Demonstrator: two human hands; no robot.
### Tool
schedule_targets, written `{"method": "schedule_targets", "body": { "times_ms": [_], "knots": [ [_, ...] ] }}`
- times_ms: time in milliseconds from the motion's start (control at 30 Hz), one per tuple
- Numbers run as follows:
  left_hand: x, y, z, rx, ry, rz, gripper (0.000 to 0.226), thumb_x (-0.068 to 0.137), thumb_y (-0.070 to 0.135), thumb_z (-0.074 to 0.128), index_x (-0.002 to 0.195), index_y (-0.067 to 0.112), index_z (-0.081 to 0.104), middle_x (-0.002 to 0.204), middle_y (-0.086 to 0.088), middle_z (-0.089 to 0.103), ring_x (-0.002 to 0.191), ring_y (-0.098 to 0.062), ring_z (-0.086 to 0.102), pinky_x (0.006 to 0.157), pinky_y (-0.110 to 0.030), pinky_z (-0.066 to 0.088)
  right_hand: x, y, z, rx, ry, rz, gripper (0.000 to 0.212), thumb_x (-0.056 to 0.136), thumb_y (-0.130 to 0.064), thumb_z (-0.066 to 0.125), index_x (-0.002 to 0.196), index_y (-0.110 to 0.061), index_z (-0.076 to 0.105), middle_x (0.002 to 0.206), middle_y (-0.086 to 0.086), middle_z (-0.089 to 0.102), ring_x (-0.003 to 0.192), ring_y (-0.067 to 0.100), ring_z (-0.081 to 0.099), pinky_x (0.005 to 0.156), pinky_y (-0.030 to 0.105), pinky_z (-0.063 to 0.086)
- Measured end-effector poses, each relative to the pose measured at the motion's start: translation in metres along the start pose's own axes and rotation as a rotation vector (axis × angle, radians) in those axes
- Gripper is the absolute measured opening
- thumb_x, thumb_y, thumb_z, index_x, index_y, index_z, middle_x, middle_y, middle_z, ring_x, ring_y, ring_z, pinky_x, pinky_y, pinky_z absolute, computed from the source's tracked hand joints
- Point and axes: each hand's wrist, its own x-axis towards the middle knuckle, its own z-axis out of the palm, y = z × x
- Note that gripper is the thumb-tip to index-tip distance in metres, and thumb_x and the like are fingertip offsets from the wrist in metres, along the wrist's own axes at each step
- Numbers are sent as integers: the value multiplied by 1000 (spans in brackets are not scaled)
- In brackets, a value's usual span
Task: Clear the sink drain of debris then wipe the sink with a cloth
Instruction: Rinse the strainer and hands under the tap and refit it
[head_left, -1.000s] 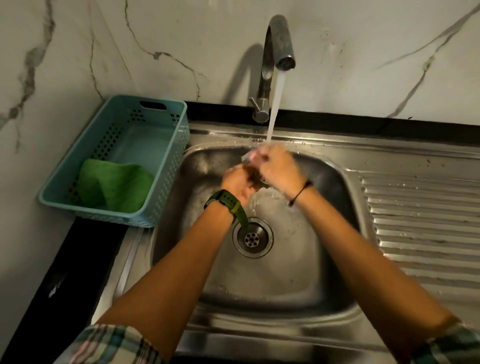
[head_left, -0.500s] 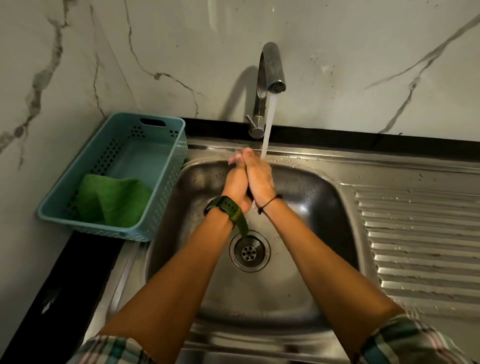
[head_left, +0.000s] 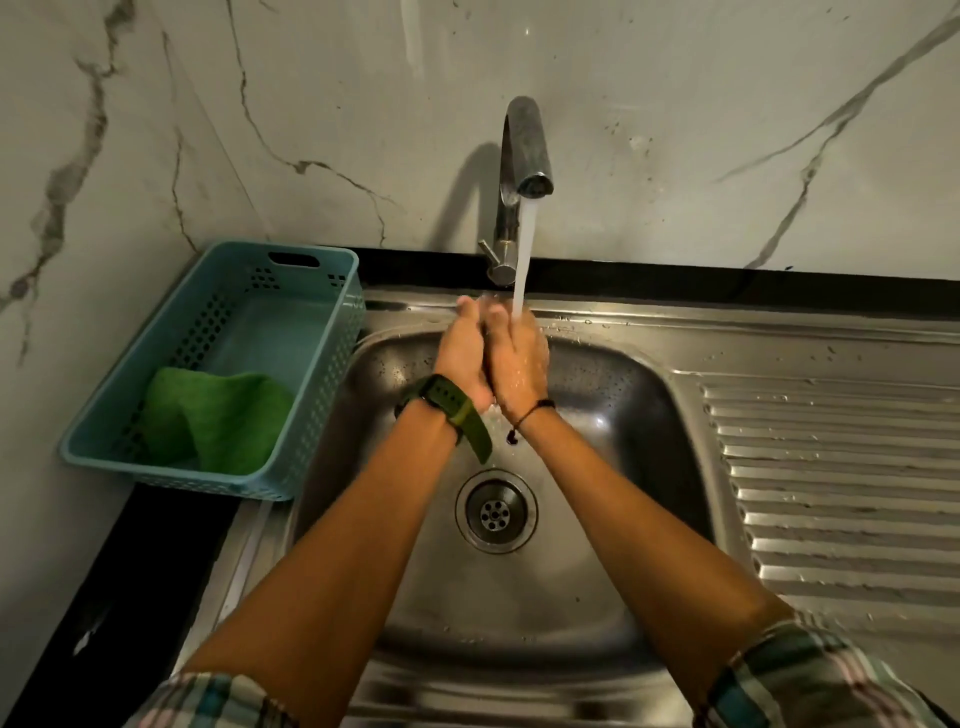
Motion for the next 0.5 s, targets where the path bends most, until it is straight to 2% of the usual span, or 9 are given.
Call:
{"method": "schedule_targets", "body": {
  "times_ms": [67,133,167,233,333,400,467,500],
  "knots": [
    [0,0,6,68,-27,-7,35,95,37,39,99,12,63,100,-9,65,96,-21,61,90,-35,50,-3,7,-4,-12,11,-24,28,98,-28,35,97,-13,58,96,9,59,89,21,55,72,32,47],
    [-4,-4,16,130,-29,43,27,96,35,39,90,19,60,88,-3,62,83,-14,60,77,-28,53,10,1,-6,133,-10,84,27,98,-25,36,95,-14,61,89,3,58,85,17,54,71,25,45],
    [-6,-7,20,172,3,71,26,95,36,40,94,20,60,91,-3,63,85,-15,61,78,-29,54,17,-4,-7,250,-34,179,27,98,-23,37,87,-15,61,82,2,57,80,16,54,69,23,44],
    [-3,-16,16,302,96,188,30,94,39,41,110,23,60,105,-5,65,99,-20,62,90,-38,52,29,-18,-11,489,-85,414,32,97,-21,34,74,-15,55,69,1,52,66,16,50,63,25,42],
    [-9,-28,1,516,31,436,30,96,37,38,122,35,53,112,6,58,110,-17,57,92,-32,47,42,-30,-15,803,-96,752,35,97,-22,26,68,-12,44,64,8,48,57,21,44,59,32,39],
    [-10,-27,-4,426,-3,436,39,98,35,31,134,27,43,127,11,49,121,-9,47,98,-28,41,35,-34,-12,762,-170,733,37,98,-24,27,74,-9,51,73,13,55,65,25,52,64,34,43],
    [-2,-25,-3,362,-44,304,53,99,41,16,142,12,29,147,2,34,137,-13,32,100,-21,37,21,-32,-2,455,-213,528,34,98,-28,34,98,-4,58,98,21,61,91,33,59,84,41,48],
    [5,-23,-4,466,-36,255,64,97,47,8,141,4,26,151,-6,30,140,-18,28,95,-16,39,12,-28,0,322,-205,395,35,98,-32,35,106,-6,58,107,21,60,101,32,57,91,41,46]
  ]
}}
